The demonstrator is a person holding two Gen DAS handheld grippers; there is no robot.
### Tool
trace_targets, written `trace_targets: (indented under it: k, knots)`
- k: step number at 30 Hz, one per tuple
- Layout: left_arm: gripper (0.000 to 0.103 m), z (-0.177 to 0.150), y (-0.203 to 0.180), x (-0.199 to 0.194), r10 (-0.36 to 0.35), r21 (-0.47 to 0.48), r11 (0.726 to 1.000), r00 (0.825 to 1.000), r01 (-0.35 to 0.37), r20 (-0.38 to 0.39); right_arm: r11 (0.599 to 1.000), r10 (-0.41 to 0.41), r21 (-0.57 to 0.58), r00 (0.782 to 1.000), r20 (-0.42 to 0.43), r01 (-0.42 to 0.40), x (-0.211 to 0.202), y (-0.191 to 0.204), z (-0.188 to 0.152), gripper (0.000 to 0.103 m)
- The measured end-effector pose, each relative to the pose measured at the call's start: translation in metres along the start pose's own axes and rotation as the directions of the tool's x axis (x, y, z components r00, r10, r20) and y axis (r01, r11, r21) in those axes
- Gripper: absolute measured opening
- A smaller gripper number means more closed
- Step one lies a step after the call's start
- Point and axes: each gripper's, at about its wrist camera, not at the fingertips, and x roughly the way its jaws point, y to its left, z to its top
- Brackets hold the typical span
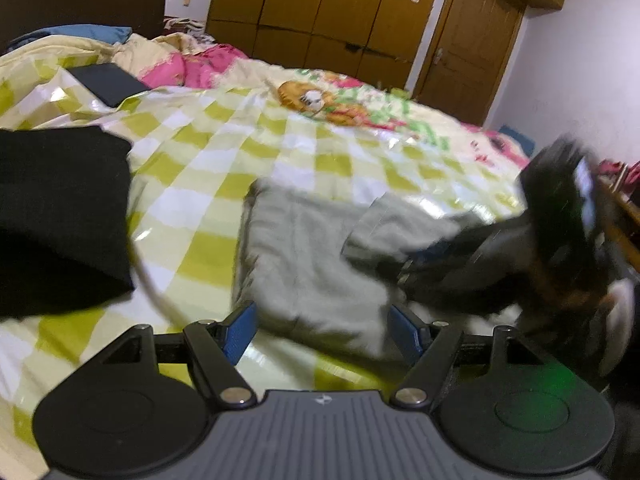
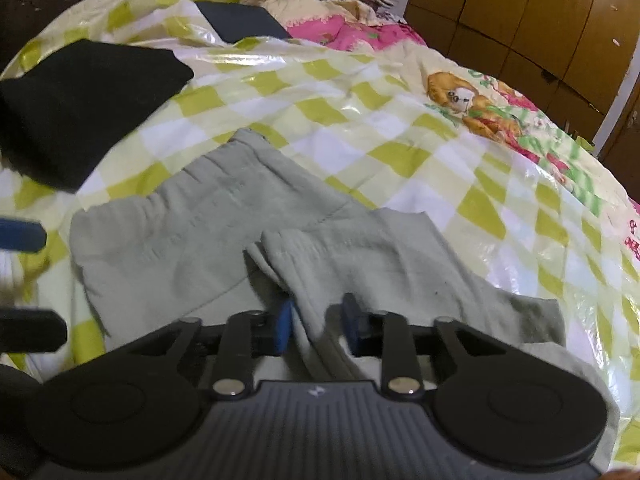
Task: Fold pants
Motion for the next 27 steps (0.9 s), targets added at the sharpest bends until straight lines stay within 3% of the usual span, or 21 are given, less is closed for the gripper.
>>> trace_targets:
  k: [3,8,11,14,17,20,23,27]
  knots:
    - [0.084,0.019,-0.003,-0.002,-0.004,0.020,1.000,0.999,0.003,0.046,0.998,0.030,0.050,1.000,0.005,-0.030,0.000,-0.003,0.002,0.004]
    - [0.084,0.043,0.002,-0.007,0.036,0.062,0.997,0.994,-0.042,0.103,0.966,0.165,0.184,0.981,0.098,-0.181,-0.029,-0.020,0.007,0.004]
    - [0.085,0.056,0.011,-0.011,0.034,0.024,0.999,0.994,-0.037,0.106,0.953,0.231,0.160,0.959,0.163,-0.257,-0.043,-0.010,0.009,0.004]
    - [0.087,0.065,0.016,-0.008,-0.006,-0.008,1.000,0.995,0.007,0.103,0.953,0.274,0.084,0.947,0.166,-0.290,-0.039,0.008,0.005,0.004]
    - [0.088,0.076,0.009,0.012,-0.039,0.039,0.999,0.998,0.037,0.053,0.947,0.309,0.047,0.940,0.141,-0.318,-0.027,0.021,-0.006,0.004]
    - [0.088,0.077,-0.002,0.042,0.020,0.122,0.992,0.999,-0.017,-0.027,0.950,0.304,0.023,0.938,0.167,-0.312,-0.030,0.025,-0.013,0.004]
    - [0.087,0.073,-0.008,0.068,0.006,0.121,0.993,0.993,0.008,-0.117,0.945,0.315,0.038,0.935,0.165,-0.326,-0.022,0.025,-0.020,0.005]
    - [0.086,0.070,-0.035,0.089,0.018,0.222,0.975,0.991,0.012,-0.135,0.932,0.358,-0.009,0.916,0.181,-0.362,-0.021,0.037,-0.023,0.005]
